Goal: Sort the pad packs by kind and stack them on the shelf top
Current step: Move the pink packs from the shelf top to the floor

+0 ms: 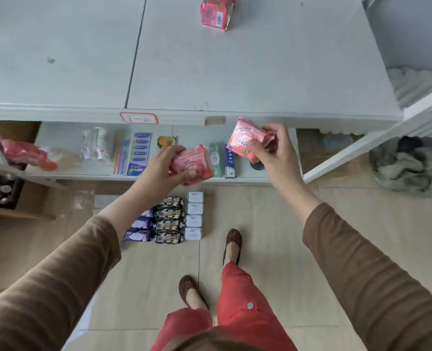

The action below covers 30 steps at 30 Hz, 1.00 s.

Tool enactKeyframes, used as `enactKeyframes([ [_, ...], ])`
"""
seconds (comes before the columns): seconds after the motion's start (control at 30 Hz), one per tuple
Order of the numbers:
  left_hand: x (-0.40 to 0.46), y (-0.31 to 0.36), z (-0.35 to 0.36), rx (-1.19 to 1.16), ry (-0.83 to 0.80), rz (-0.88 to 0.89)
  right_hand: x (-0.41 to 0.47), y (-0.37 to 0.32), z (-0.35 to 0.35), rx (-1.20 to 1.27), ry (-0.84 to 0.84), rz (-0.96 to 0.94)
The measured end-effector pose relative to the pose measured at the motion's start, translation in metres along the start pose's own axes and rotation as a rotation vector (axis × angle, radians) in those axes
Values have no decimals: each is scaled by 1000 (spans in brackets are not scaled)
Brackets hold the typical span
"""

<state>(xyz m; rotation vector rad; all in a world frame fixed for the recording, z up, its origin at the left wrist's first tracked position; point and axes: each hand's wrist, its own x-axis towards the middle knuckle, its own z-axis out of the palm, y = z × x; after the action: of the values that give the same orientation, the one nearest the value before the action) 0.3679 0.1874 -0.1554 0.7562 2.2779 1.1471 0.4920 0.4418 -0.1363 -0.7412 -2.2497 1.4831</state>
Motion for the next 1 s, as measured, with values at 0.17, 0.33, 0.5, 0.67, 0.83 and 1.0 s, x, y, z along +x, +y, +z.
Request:
enactKeyframes([
  [0.17, -37, -53, 77, 52, -58, -155, -68, 93, -3, -93, -72, 135],
  [0.33, -49, -111, 161, 102, -150, -260, -110, 194, 5, -162, -190, 273],
  [0.5, -34, -184, 243, 166, -233, -337, -131, 295, 33, -152, -278, 337],
  [0.67, 13, -271, 311, 305, -278, -327, -140, 398, 84, -192, -311, 356],
  [0.83, 77, -358, 361, 416, -299, -266, -133, 491, 144, -224, -316, 319],
  [1.0, 137, -429, 391, 631, -275, -132, -111, 567, 201, -324, -330, 270],
])
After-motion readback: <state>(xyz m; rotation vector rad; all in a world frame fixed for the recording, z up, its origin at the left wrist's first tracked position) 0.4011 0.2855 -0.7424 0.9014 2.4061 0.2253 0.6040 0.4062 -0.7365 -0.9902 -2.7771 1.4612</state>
